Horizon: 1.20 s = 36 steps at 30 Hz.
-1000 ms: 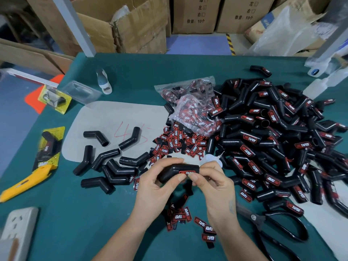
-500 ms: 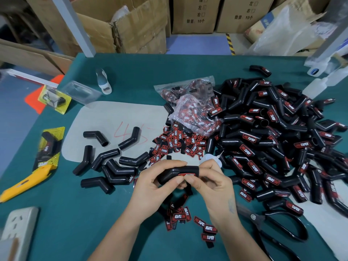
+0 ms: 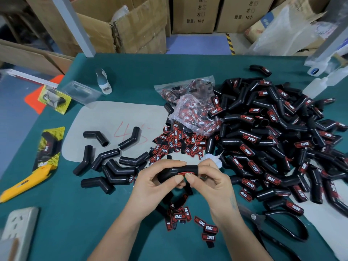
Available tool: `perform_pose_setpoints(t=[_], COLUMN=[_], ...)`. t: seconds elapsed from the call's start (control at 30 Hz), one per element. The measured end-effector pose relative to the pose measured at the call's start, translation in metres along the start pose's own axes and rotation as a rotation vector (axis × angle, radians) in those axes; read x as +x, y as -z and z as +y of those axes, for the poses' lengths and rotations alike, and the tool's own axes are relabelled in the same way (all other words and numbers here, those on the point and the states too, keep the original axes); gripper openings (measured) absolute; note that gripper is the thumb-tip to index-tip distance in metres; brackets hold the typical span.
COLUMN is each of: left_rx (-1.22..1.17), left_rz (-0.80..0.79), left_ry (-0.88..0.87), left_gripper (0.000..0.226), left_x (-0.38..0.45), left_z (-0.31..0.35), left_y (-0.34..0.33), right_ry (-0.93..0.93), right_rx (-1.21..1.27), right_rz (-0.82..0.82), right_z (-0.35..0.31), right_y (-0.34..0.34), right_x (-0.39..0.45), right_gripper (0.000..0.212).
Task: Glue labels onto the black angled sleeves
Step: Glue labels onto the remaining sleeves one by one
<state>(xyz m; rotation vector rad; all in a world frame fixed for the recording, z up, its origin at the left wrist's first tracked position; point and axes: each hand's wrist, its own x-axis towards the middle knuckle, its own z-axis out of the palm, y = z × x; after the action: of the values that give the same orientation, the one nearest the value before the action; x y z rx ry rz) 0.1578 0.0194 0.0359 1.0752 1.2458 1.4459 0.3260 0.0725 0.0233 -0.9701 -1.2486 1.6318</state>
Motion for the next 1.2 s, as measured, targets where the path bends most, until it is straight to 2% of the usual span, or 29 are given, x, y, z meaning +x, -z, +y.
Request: perform_pose_setpoints(t=[0.13, 0.27, 0.67, 0.83, 1.07, 1.2], left_rx=[0.037, 0.096, -0.072, -0.098, -0.106, -0.099], left_rz=[-0.003, -0.002, 0.077, 0.079, 0.084, 0.088], left_ry=[-0.016, -0.106, -0.034, -0.023, -0.023, -0.031], left_gripper=[0.025, 0.025, 0.019, 0.019, 0.019, 0.018], left_x=[0.0013, 0.0024, 0.0025, 0.0023, 0.0020, 0.0023], left_z=[-0.0012, -0.0017, -0.0048, -0.0055, -0.0053, -0.0043], left_y=[0.0018, 0.0030, -0.0049, -0.0038, -0.0042, -0.0055], right_ry=[-0.016, -0.022, -0.017, -0.024, -0.021, -0.022], right_rx=[-0.019, -0.034, -0.048, -0.037, -0.020, -0.015], right_rz=[-0.017, -0.046, -0.068, -0.071, -0.069, -0.072], right_z=[0.0008, 0.0014, -0.0004, -0.0013, -0.0027, -0.0025], right_y=[-0.0002, -0.0011, -0.0032, -0.0034, -0.0032, -0.0024], right_x=[0.0009, 0.0003, -0.0002, -0.0005, -0.0005, -0.0001], right_gripper=[0.032, 0.027, 0.022, 0.036, 0.032, 0.017])
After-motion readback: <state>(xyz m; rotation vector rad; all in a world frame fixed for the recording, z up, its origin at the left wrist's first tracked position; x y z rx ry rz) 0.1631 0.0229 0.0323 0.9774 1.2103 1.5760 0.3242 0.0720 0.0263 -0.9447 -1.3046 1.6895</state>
